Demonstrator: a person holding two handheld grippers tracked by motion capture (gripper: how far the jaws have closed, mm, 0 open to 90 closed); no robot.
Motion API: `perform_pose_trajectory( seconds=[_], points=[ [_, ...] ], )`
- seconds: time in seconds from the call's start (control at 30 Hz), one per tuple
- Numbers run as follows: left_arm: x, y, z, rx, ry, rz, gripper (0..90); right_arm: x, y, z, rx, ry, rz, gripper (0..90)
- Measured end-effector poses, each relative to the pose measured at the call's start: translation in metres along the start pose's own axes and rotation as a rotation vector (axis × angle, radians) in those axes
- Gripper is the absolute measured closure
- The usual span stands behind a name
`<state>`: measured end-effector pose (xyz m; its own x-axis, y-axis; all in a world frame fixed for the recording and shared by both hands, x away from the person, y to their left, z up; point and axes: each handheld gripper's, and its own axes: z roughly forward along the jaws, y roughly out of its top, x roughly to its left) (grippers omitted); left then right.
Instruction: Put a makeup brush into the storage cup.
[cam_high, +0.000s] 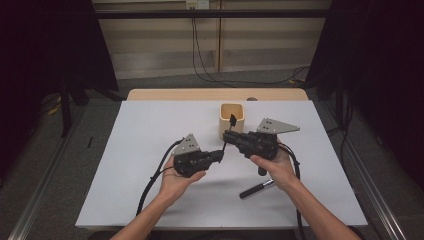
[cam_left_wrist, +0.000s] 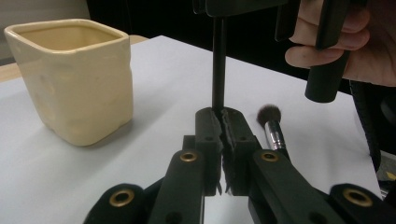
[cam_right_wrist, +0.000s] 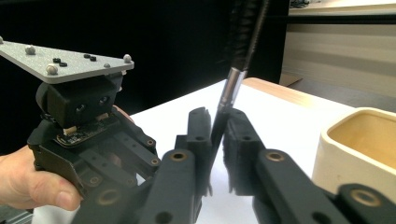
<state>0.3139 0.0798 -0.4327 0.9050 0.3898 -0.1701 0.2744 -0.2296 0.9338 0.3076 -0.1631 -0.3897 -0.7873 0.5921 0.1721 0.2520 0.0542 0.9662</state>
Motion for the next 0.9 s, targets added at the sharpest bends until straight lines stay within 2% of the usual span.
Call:
perform_pose_trajectory(
  seconds=[0.3, 0.6, 0.7, 0.83, 0.9],
  points=[
    [-0.0011, -0.0005, 0.0006, -0.002, 0.005, 0.038, 86.0, 0.001, 0.0009, 0.0, -0.001, 0.044, 0.03, 85.6],
    [-0.0009, -0.0009, 0.0002, -0.01, 0.006, 0.04, 84.9, 0.002, 0.0019, -0.0003, -0.003, 0.054, 0.032, 85.9],
    [-0.0004, -0.0008, -0.0004, -0.015, 0.009, 0.029, 83.8, 0.0025, 0.0024, -0.0006, -0.006, 0.053, 0.023, 85.9],
    [-0.0007, -0.0009, -0.0014, -0.014, 0.015, 0.03, 78.8, 0.0025, 0.003, -0.0021, -0.007, 0.049, 0.02, 86.0],
    [-0.001, -0.0008, -0.0021, -0.01, 0.02, 0.023, 73.3, 0.0019, 0.0029, -0.0027, -0.008, 0.039, 0.025, 85.9]
  ],
)
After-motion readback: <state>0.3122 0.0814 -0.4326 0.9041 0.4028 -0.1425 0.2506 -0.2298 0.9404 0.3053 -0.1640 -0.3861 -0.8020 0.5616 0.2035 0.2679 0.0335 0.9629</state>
